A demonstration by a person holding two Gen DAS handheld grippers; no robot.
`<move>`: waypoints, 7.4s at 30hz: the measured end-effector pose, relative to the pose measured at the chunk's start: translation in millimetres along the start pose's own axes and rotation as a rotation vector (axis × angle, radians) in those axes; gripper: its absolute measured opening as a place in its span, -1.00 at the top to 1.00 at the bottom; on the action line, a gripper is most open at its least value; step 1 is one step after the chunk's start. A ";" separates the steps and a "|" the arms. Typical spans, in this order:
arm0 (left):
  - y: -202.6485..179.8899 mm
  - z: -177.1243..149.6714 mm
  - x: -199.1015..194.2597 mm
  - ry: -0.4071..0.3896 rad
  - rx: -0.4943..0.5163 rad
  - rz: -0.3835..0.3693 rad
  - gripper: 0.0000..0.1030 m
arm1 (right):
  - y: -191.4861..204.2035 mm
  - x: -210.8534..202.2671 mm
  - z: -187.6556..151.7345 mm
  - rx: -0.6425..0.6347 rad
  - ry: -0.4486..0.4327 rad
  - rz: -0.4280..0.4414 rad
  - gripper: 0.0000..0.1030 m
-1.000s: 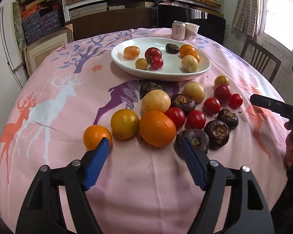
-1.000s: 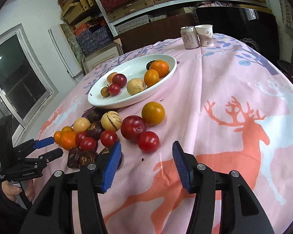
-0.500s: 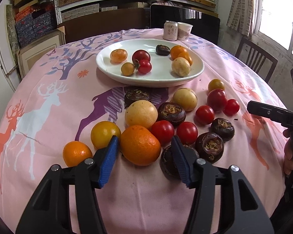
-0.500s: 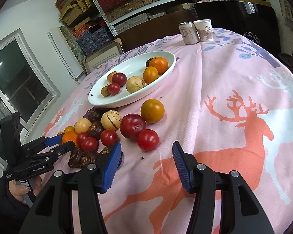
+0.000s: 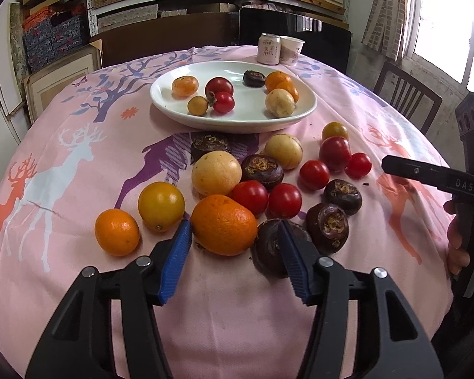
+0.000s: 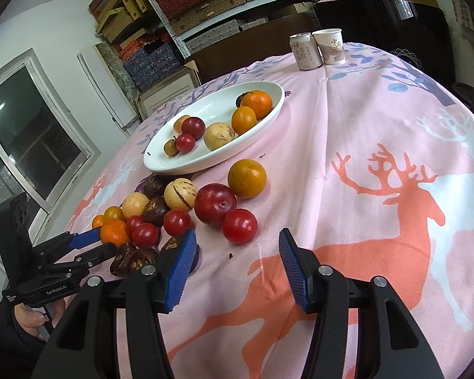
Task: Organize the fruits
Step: 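Grasp the large tangerine with the left gripper, then grasp a dark purple fruit with the right gripper while the left gripper holds the tangerine, then carry the tangerine and dark purple fruit onto the white plate and release both, then withdraw both grippers from the plate toward the remaining fruits, then grasp a dark purple fruit with the left gripper while the right gripper grasps another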
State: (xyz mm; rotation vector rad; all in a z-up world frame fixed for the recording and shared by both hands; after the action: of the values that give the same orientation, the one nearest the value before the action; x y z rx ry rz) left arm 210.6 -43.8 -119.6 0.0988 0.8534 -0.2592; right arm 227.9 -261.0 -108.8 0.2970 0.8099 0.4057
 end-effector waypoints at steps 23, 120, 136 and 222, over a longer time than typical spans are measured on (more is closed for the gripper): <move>11.5 4.8 13.8 0.025 -0.078 -0.063 0.14 | -1.6 -2.7 -0.7 0.010 -0.007 -0.001 -0.07; 26.1 64.8 -26.5 -0.121 -0.103 -0.119 0.13 | 25.7 -43.9 85.2 -0.121 -0.110 -0.012 0.23; -11.2 129.1 96.6 0.055 -0.033 -0.109 0.13 | 49.7 123.1 153.5 -0.184 0.090 -0.063 0.23; 17.5 -7.3 -23.0 -0.113 -0.210 -0.146 0.18 | 100.5 40.5 -35.8 -0.308 0.181 0.006 0.18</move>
State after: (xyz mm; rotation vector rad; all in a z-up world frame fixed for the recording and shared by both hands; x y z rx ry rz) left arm 195.4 -21.2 -107.3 -0.1736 0.7716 -0.3076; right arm 202.5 -150.1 -117.2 -0.0244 0.9088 0.5613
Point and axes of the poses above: each gripper's, at about its wrist camera, not at the fingertips, and x roughly the way its jaws point, y to its left, z to its top, the point moved 8 cm from there along x, roughly the way its jaws point
